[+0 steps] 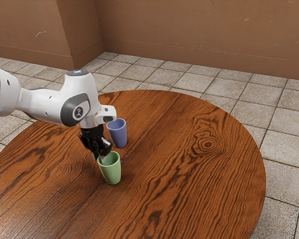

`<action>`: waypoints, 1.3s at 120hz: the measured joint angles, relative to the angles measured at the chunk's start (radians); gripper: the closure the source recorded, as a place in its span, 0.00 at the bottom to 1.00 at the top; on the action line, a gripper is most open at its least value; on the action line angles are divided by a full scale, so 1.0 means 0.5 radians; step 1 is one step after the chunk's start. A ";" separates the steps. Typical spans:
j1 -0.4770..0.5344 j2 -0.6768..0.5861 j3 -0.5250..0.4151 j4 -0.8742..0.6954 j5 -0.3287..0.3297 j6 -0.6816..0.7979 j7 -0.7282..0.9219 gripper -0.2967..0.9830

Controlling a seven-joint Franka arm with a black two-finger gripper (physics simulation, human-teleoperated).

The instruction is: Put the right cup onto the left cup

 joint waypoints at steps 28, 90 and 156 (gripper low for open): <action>-0.002 0.001 -0.026 -0.004 -0.011 0.004 -0.001 0.81; -0.034 -0.230 -0.025 0.214 -0.066 -0.243 -0.008 0.84; 0.028 0.000 0.223 1.071 -0.164 -0.984 0.079 0.85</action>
